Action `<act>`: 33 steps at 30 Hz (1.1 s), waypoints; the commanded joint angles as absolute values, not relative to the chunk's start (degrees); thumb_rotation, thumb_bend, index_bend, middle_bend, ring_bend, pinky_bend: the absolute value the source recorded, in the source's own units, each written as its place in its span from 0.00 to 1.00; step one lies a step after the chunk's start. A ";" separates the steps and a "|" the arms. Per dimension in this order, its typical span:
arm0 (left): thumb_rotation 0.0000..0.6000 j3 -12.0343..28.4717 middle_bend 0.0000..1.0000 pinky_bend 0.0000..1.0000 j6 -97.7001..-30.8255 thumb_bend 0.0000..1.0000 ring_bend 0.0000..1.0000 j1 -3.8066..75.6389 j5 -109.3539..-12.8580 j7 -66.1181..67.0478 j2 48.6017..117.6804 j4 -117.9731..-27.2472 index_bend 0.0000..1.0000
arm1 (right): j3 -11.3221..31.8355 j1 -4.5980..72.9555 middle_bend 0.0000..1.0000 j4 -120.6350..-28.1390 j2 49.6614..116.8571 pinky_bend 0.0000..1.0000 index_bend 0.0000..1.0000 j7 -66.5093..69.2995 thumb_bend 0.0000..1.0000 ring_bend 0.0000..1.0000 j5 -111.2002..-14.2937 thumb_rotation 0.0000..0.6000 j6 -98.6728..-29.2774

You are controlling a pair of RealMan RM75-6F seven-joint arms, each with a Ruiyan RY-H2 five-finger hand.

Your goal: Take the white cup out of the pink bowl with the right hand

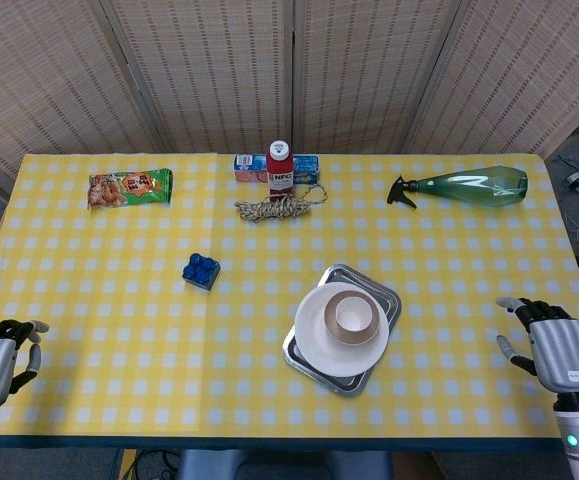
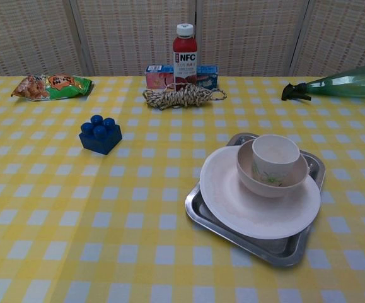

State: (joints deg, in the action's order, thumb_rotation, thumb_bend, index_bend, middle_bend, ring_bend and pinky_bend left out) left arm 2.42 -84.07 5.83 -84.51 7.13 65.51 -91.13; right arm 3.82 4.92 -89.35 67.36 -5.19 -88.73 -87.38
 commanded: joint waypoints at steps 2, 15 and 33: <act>1.00 2.44 0.47 0.39 -84.08 0.58 0.32 5.83 -84.41 7.12 65.47 -91.26 0.47 | 3.88 5.10 0.45 -88.72 67.67 0.64 0.32 -4.79 0.22 0.42 -88.97 1.00 -87.36; 1.00 2.06 0.47 0.39 -85.12 0.58 0.32 5.37 -85.67 5.55 64.41 -92.11 0.47 | 4.55 10.88 1.00 -90.42 69.95 1.00 0.34 -10.96 0.22 1.00 -94.48 1.00 -83.25; 1.00 2.88 0.47 0.39 -87.02 0.58 0.32 4.17 -84.64 4.50 62.69 -93.05 0.47 | 6.13 23.09 1.00 -99.18 74.78 1.00 0.42 -31.80 0.23 1.00 -89.53 1.00 -64.55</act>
State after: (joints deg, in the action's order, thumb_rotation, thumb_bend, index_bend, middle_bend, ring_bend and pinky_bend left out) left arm 2.88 -87.03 4.18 -84.64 4.49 62.70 -93.05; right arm 6.21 22.67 -99.06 74.18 -31.13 -90.08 -65.23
